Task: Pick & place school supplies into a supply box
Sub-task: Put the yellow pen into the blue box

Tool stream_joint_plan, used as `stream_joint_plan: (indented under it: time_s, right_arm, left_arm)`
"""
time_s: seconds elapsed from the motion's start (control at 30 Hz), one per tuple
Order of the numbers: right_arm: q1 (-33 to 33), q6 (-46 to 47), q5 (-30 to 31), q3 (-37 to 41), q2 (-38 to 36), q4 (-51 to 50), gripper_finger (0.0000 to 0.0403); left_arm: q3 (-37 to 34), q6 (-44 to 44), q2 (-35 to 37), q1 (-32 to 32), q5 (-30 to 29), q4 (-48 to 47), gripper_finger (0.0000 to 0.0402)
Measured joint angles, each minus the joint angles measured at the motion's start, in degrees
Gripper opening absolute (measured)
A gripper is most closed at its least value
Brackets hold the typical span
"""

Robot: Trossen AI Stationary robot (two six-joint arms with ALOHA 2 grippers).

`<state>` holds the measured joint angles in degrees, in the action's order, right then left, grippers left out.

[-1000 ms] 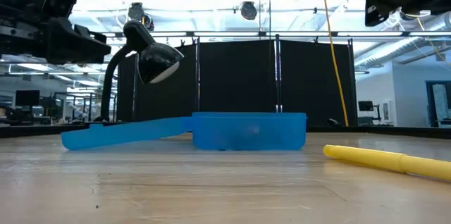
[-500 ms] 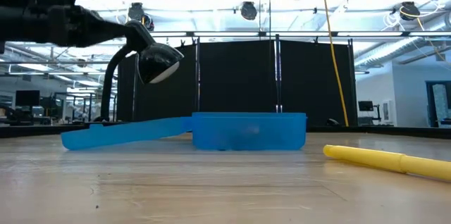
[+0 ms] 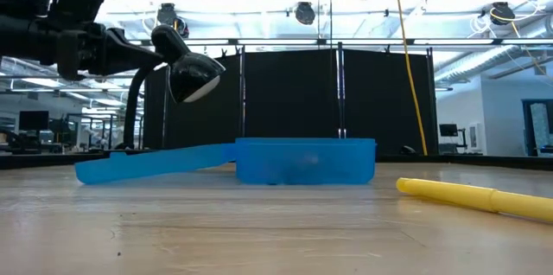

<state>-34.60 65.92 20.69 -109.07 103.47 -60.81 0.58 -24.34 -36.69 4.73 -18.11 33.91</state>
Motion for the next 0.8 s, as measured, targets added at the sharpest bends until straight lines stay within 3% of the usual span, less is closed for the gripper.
stream_joint_plan:
  time_s: [0.17,0.27,0.4,0.57,0.8]
  right_arm:
    - [-0.6,15.7,-7.7,-5.2,7.3,-5.9,0.0000]
    - [-0.5,19.3,-12.8,-3.3,10.2,-2.9,0.0001]
    - [-0.5,25.6,-13.5,2.5,12.0,4.8,0.0019]
    - [-0.9,29.6,-14.4,12.3,11.8,18.0,0.0075]
    - [-1.6,40.1,-24.4,21.9,11.9,20.2,0.0176]
  left_arm:
    - [0.0,0.7,0.0,0.0,0.0,-0.1,0.0042]
    - [0.0,0.7,0.0,0.0,0.0,1.1,0.0042]
    - [0.0,0.6,0.0,0.0,0.1,1.2,0.0042]
    - [0.0,0.5,0.0,0.0,0.1,3.3,0.0042]
    - [0.0,0.7,0.0,0.0,0.2,4.1,0.0042]
